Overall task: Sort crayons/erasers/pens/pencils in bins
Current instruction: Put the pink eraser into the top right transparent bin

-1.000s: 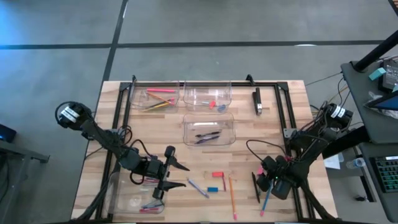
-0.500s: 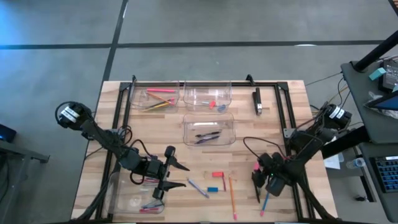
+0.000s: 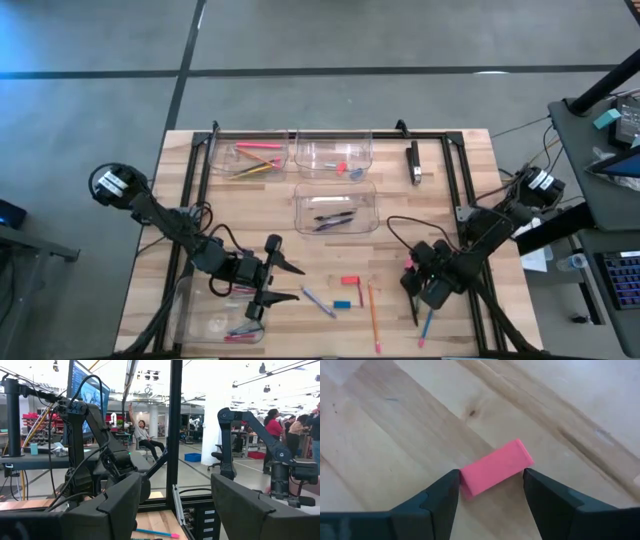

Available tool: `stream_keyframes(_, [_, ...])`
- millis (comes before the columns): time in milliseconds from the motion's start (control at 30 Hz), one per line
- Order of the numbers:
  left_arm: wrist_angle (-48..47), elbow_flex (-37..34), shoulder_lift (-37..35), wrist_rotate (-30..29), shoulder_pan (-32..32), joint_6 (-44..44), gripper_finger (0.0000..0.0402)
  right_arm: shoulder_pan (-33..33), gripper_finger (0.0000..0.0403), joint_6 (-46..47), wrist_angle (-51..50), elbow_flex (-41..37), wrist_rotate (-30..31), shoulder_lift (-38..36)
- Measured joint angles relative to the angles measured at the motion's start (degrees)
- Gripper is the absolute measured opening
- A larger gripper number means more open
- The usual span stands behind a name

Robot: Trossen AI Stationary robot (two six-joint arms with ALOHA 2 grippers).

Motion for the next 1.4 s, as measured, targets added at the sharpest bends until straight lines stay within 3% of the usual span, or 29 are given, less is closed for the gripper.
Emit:
stream_keyframes(467, [-0.4, 0.0, 0.0, 0.0, 0.0, 0.0, 0.0225, -3.1, 0.0214, -2.0, -2.1, -0.2, 4.7, -4.0])
stream_keyframes(733, [-0.4, 0.0, 0.0, 0.0, 0.0, 0.0, 0.0225, -6.6, 0.0238, -4.4, -3.1, -0.2, 4.1, -3.5])
stream_keyframes(867, [-0.4, 0.0, 0.0, 0.0, 0.0, 0.0, 0.0225, -7.2, 0.0249, -7.9, -3.2, -0.2, 0.9, -3.3])
stream_keyframes(1133, [-0.5, 0.0, 0.0, 0.0, 0.0, -0.2, 0.0225, -7.2, 0.0242, -17.5, -2.9, -0.4, -0.7, -4.2])
stream_keyframes(1400, [-0.9, -0.1, 0.0, 0.0, 0.0, -1.3, 0.0225, -7.2, 0.0222, -21.4, 3.1, -5.7, -0.5, -13.4])
